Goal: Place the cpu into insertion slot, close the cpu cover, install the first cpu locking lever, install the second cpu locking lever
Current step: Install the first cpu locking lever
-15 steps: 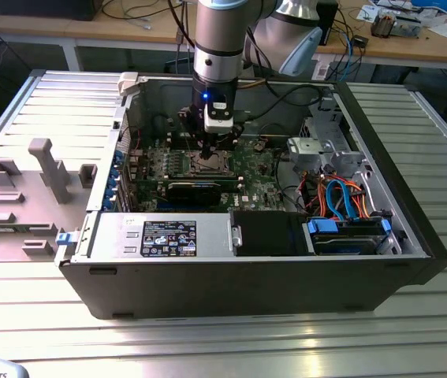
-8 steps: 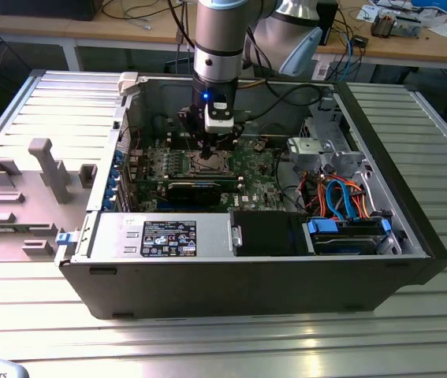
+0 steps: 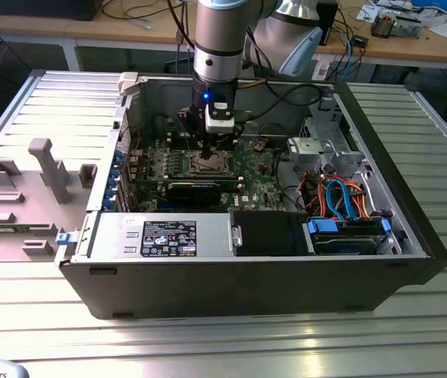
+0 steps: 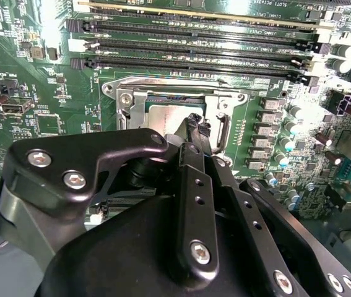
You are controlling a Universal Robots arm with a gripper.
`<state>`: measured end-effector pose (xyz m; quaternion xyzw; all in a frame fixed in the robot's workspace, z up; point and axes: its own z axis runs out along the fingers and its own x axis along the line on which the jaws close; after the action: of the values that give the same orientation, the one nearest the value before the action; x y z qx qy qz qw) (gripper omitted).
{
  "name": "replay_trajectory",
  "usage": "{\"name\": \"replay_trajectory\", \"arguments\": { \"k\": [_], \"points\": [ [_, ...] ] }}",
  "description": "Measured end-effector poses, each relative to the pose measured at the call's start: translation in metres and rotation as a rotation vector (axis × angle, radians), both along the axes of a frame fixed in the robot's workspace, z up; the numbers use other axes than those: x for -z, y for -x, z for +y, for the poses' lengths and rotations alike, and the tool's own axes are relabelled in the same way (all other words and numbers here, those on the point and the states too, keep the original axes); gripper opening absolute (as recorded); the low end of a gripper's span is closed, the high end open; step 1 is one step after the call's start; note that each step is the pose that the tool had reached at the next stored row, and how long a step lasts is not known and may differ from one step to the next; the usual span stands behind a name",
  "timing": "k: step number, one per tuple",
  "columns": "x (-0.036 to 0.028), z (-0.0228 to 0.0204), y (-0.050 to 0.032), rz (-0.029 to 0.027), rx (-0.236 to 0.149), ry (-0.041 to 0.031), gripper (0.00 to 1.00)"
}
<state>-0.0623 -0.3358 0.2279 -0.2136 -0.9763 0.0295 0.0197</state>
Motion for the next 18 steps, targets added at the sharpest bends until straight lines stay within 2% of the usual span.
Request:
{"name": "replay_trajectory", "arguments": {
  "k": [18],
  "points": [
    [0.0000, 0.0000, 0.0000, 0.0000, -0.019, 0.0000, 0.11]
  ]
}}
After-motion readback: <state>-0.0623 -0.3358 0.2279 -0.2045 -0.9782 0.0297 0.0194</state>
